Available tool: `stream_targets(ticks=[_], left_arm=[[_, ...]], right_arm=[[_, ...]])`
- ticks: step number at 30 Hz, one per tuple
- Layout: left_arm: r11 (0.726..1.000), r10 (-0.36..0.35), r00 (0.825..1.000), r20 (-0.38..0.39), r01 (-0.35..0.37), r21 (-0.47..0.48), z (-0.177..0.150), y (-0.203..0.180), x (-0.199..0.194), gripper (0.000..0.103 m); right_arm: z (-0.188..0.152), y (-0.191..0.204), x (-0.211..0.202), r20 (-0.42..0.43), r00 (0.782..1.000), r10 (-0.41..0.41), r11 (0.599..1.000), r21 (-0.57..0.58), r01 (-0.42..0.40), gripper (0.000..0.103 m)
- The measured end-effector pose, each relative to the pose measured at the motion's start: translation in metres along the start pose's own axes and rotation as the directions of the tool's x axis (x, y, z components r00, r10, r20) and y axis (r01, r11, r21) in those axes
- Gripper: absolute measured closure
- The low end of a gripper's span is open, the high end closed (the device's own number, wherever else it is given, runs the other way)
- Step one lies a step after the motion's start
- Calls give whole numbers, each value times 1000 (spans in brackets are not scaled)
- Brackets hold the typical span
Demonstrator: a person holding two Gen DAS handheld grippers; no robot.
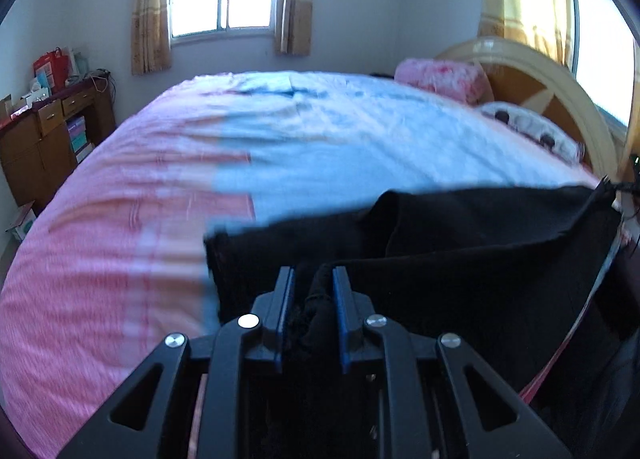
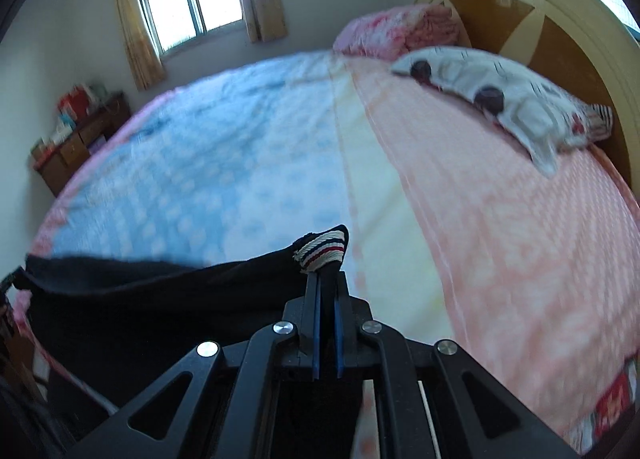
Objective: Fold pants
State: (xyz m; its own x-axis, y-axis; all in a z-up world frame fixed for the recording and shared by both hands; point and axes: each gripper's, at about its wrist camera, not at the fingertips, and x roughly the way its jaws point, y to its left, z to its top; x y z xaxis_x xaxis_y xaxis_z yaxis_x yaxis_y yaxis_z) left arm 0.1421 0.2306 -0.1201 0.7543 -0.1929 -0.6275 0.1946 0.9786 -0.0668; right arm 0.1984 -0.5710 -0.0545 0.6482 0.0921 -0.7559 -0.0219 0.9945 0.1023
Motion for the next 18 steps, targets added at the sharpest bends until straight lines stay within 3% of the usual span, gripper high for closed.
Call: stream_targets(ticks=[2, 5, 8, 11, 15, 18], left_arm=[[1000, -5, 1000, -9, 5, 4, -12, 0, 1, 81], [1000, -20, 1000, 11, 20, -8, -24, 0, -4, 80], [1000, -22, 999, 26, 22, 7, -28, -2, -8, 79], [1000, -22, 999, 41, 22, 12, -32, -4, -12, 80], [1000, -11, 998, 59, 10, 24, -34, -6, -15, 81], [999, 5, 997, 75, -8, 43, -38, -11, -17, 84]], right_arm=[[-17, 2, 0, -52, 999, 15, 1000, -12, -15, 98], [-32, 2, -12, -49, 999, -8, 1000, -12, 8, 93], [-38, 2, -36, 2, 998, -59, 998, 28, 59, 74], [-35, 19, -63, 60, 989, -137, 990, 37, 135, 71], [-20, 82, -88, 134, 986, -103, 992, -55, 111, 71], [-18, 168, -74, 108, 994, 28, 977, -214, -4, 61]])
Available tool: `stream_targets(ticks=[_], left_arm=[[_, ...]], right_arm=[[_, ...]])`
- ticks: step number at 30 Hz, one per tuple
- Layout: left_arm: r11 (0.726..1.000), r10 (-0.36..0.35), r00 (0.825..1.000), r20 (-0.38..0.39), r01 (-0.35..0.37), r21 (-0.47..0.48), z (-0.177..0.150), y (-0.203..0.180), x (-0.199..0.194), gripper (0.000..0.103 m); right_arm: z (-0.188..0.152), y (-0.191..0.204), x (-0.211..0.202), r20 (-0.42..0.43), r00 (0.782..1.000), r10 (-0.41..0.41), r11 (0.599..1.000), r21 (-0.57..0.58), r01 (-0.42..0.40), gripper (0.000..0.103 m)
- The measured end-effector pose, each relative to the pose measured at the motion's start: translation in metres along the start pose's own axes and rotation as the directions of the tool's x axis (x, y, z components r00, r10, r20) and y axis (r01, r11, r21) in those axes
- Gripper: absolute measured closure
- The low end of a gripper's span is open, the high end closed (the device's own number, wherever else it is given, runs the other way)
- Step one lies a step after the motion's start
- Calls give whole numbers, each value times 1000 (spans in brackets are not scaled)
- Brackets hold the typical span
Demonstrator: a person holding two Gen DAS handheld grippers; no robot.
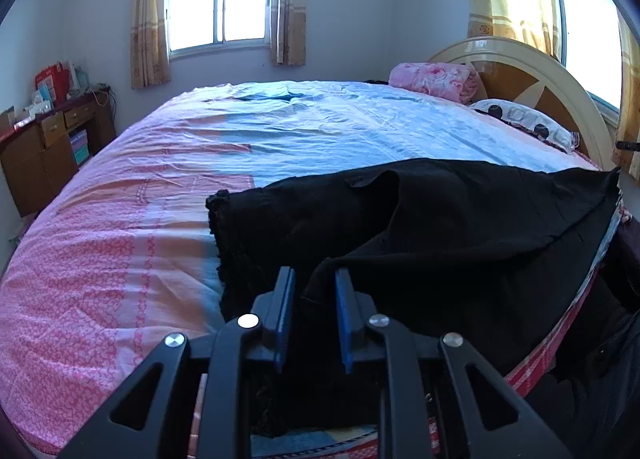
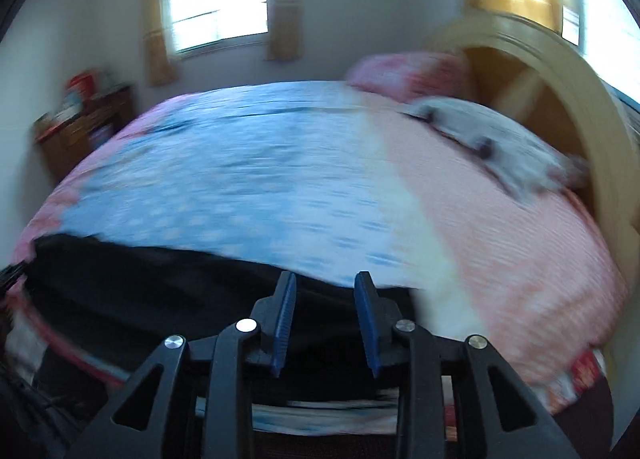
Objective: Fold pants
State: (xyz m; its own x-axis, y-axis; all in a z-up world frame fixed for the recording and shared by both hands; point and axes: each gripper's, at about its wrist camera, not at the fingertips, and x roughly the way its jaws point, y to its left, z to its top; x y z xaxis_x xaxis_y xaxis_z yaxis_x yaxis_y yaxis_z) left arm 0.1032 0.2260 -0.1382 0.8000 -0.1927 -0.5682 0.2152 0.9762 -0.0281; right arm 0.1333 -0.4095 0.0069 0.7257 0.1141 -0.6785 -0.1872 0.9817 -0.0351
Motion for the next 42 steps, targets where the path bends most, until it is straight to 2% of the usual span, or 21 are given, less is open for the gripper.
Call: stream_targets(ticks=[3, 5, 7, 10, 12, 14, 17, 21, 23, 24, 25, 27, 29, 32, 36, 40, 42], left_arm=[[999, 25, 1000, 11, -25, 46, -2, -7, -1, 85], [997, 25, 1000, 15, -26, 69, -2, -11, -3, 85], [996, 35, 999, 20, -36, 87, -2, -13, -4, 85], [994, 27, 999, 23, -30, 106, -2, -17, -7, 85], [990, 27, 1000, 13, -28, 136, -4, -20, -7, 85], [988, 24, 1000, 2, -24, 150, -7, -21, -6, 85], [985, 25, 1000, -7, -24, 169, -9, -22, -3, 85], [977, 40, 999, -11, -37, 208, -10, -26, 3, 85], [969, 50, 999, -4, -48, 241, -9, -29, 4, 85], [965, 57, 998, -2, -55, 257, -8, -31, 5, 87], [959, 67, 998, 2, -65, 276, -7, -32, 4, 87], [947, 78, 997, 10, -77, 311, -2, -34, 1, 88], [938, 77, 997, 24, -80, 337, 2, -34, -8, 88], [926, 80, 996, 34, -87, 367, 4, -32, -24, 88], [922, 60, 998, 10, -59, 382, -7, -28, -38, 89], [913, 64, 997, -52, -37, 406, -31, -35, -29, 89], [917, 63, 997, -49, -38, 397, -37, -37, -33, 90]], right_arm=[[-2, 89, 34, -55, 994, 93, 979, -177, -101, 59], [-12, 153, 63, -125, 975, 184, 935, -285, -213, 59], [-26, 205, 88, -167, 959, 228, 888, -368, -275, 59], [-49, 263, 116, -177, 963, 203, 816, -514, -266, 59], [-60, 283, 125, -160, 967, 198, 783, -567, -254, 59], [-66, 290, 133, -159, 969, 187, 771, -587, -246, 59], [-76, 299, 144, -148, 980, 134, 722, -662, -198, 59], [-78, 298, 159, -164, 982, 99, 717, -672, -185, 59], [-79, 295, 168, -181, 980, 80, 712, -678, -183, 69], [-80, 294, 171, -195, 978, 78, 708, -679, -192, 85], [-80, 292, 172, -214, 973, 91, 707, -674, -214, 93], [-78, 292, 170, -224, 969, 102, 710, -666, -228, 99], [-74, 289, 160, -217, 969, 118, 707, -667, -236, 100], [-66, 278, 132, -219, 959, 179, 726, -628, -280, 100], [-72, 273, 104, -242, 944, 227, 709, -624, -330, 100], [-108, 279, 118, -322, 924, 206, 675, -637, -372, 100], [-119, 284, 127, -356, 915, 190, 662, -641, -387, 100]])
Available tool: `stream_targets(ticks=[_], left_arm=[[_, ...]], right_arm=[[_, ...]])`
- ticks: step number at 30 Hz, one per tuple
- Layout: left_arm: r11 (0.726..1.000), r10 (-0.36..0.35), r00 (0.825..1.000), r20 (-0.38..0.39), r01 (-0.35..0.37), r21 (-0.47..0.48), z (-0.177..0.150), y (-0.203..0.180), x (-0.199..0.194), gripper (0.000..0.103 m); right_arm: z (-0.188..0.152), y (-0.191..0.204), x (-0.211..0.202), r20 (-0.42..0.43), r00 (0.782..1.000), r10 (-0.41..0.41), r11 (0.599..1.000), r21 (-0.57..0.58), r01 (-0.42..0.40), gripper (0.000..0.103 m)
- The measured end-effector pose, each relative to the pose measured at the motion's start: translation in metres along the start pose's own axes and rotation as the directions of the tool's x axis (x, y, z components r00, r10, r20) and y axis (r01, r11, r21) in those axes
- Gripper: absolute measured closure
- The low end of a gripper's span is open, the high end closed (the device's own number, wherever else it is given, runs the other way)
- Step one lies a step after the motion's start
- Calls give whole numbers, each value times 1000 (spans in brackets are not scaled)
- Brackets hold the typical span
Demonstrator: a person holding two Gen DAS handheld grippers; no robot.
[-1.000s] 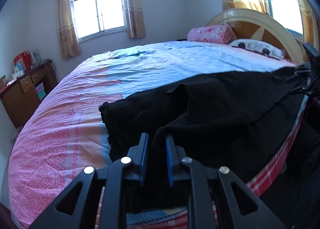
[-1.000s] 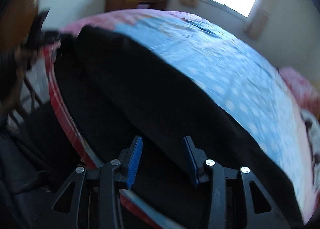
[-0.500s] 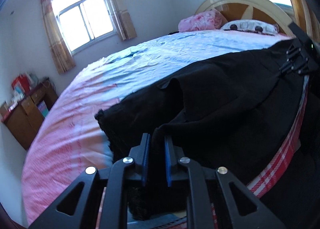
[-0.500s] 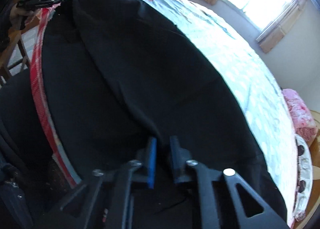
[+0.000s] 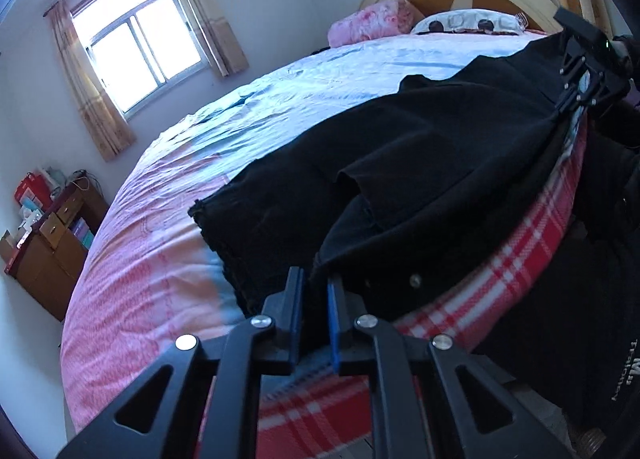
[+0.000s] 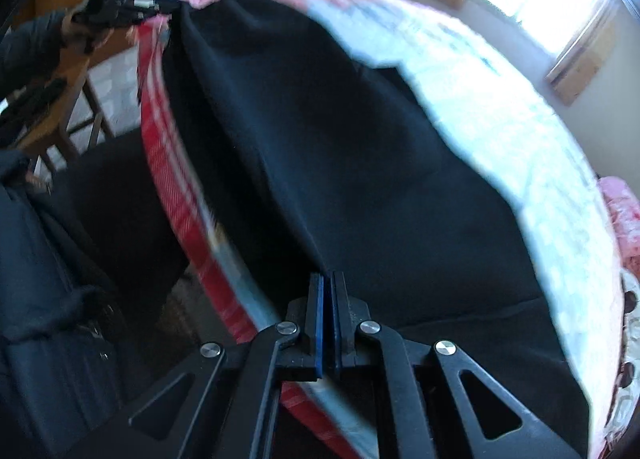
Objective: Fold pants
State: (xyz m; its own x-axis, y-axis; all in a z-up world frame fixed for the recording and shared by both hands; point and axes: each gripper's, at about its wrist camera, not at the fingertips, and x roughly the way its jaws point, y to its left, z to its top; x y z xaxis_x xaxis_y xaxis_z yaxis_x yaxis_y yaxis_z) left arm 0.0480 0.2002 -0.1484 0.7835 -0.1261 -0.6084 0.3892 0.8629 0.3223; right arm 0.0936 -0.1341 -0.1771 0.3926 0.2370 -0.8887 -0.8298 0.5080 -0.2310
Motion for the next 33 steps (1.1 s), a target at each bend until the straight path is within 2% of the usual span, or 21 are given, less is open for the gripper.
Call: stream_targets(ticks=[2, 5, 7, 11, 14, 17, 22, 26, 29, 31, 32, 33], left_arm=[[1000, 6, 1000, 10, -6, -11, -2, 1, -9, 90], [1000, 17, 1000, -5, -17, -15, -10, 3, -14, 90], [999, 15, 1000, -7, -15, -35, -16, 6, -12, 90], [999, 24, 1000, -6, -24, -30, -18, 1, -6, 90], [999, 41, 999, -11, -41, -5, -16, 1, -12, 90], [998, 65, 997, -28, -65, 1, -19, 2, -12, 82], [995, 95, 988, -124, -93, 25, -32, 0, -1, 78], [991, 136, 976, -167, -137, 4, -45, 9, -15, 67], [977, 133, 986, -104, -148, -153, -39, 29, -38, 65], [962, 141, 990, -26, -143, -233, -23, 34, -51, 51], [960, 141, 990, 5, -135, -245, -16, 31, -54, 39], [960, 141, 989, 39, -127, -248, -8, 26, -55, 32]], right_arm=[[-2, 3, 1, -5, 1000, 5, 1000, -4, -5, 100], [-2, -10, -14, 29, 998, 51, 997, 48, -52, 100], [11, -17, -17, 34, 997, 74, 996, 50, -76, 100], [9, -12, -5, -21, 997, 81, 997, 17, -81, 100], [8, -21, -12, -17, 996, 89, 996, 22, -89, 100], [5, -32, -28, 14, 992, 124, 991, 50, -125, 100], [-1, -33, -14, -32, 993, 109, 994, 27, -109, 98], [-2, -48, -34, -8, 990, 143, 989, 47, -142, 96], [-3, -70, -51, 39, 987, 155, 980, 117, -159, 84], [2, -91, -63, 103, 974, 202, 954, 203, -219, 66], [6, -100, -68, 140, 966, 216, 939, 242, -245, 61], [13, -111, -73, 182, 957, 224, 922, 279, -269, 57]])
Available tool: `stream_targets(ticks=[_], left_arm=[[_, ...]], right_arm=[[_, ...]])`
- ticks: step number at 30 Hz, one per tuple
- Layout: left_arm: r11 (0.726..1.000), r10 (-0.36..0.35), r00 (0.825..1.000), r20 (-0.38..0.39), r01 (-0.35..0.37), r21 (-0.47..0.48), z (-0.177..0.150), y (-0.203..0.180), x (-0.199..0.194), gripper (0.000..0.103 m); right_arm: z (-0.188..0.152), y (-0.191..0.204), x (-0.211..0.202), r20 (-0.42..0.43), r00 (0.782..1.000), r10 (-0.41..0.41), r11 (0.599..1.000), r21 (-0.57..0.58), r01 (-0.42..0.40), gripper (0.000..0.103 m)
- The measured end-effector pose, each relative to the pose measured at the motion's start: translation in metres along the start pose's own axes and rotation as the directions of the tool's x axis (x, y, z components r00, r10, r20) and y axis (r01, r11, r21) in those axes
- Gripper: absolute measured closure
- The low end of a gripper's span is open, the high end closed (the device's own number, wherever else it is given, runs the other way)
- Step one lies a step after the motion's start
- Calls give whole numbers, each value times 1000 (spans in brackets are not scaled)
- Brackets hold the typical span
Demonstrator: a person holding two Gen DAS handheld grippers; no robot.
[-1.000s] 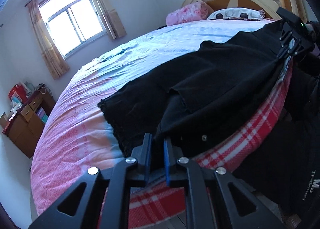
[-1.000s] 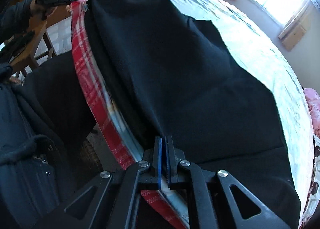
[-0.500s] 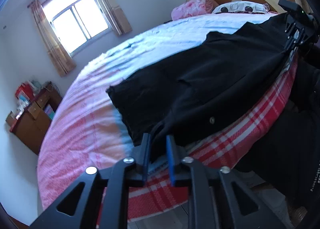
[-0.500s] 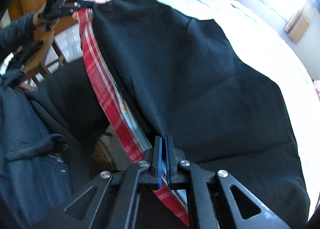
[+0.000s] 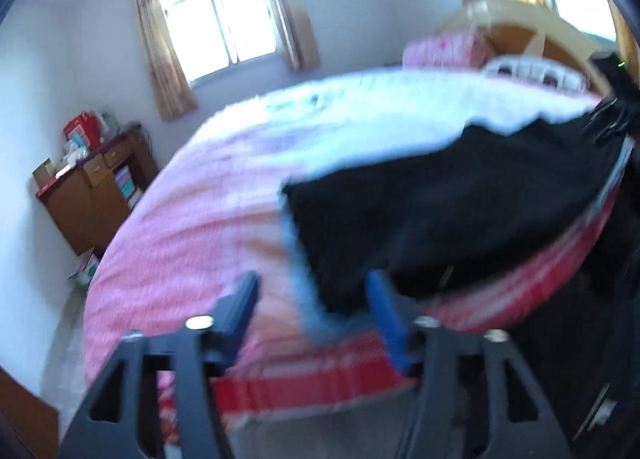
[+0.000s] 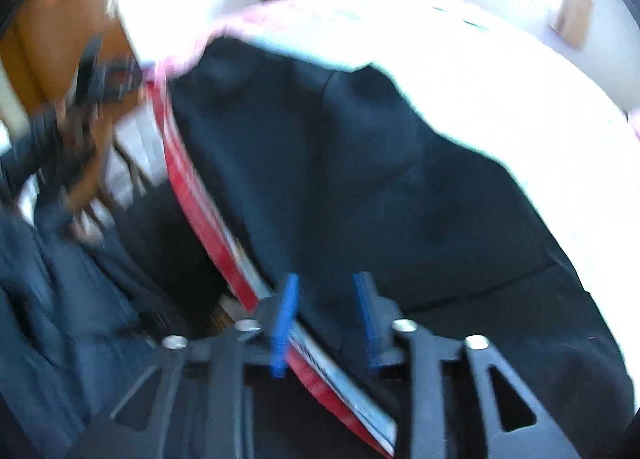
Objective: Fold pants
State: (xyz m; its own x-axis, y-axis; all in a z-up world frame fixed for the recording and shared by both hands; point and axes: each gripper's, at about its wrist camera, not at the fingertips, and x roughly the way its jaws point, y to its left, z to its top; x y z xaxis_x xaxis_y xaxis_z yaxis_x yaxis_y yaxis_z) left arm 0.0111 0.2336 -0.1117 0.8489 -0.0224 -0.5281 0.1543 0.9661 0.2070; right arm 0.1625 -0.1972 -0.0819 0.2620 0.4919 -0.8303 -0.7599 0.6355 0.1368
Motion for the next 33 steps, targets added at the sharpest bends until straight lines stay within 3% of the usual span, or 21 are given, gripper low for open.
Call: stream_targets(ticks=[4, 9, 13, 16, 20, 21, 22, 24, 31, 33], left_arm=[[997, -69, 996, 50, 71, -21, 31, -33, 18, 26], [998, -60, 998, -26, 60, 20, 44, -73, 63, 24], [999, -27, 990, -137, 30, 19, 31, -78, 94, 22], [995, -78, 986, -146, 69, -69, 21, -68, 99, 20], [991, -96, 987, -130, 82, -109, 15, -62, 100, 12], [991, -98, 987, -129, 84, -109, 15, -63, 102, 11], [991, -97, 987, -129, 84, -106, 14, -63, 103, 10], [992, -95, 987, -126, 83, -100, 15, -66, 104, 8], [991, -96, 989, -110, 86, -99, 13, -71, 107, 5], [991, -97, 989, -109, 87, -99, 13, -71, 108, 3]], right_arm=[[42, -14, 6, 75, 997, 20, 992, 126, -29, 57], [111, -40, 41, 182, 972, 146, 926, 321, -199, 57], [150, -64, 91, 133, 964, 230, 858, 440, -266, 57], [164, -75, 124, 73, 957, 279, 821, 500, -277, 57], [168, -77, 158, 41, 926, 376, 766, 548, -336, 57], [169, -77, 164, 37, 926, 375, 765, 551, -332, 57], [170, -76, 169, 25, 933, 359, 772, 554, -312, 65], [173, -79, 175, 11, 948, 317, 791, 549, -271, 91], [162, -94, 180, 63, 968, 241, 790, 567, -234, 98], [157, -100, 187, 65, 965, 253, 775, 584, -243, 98]])
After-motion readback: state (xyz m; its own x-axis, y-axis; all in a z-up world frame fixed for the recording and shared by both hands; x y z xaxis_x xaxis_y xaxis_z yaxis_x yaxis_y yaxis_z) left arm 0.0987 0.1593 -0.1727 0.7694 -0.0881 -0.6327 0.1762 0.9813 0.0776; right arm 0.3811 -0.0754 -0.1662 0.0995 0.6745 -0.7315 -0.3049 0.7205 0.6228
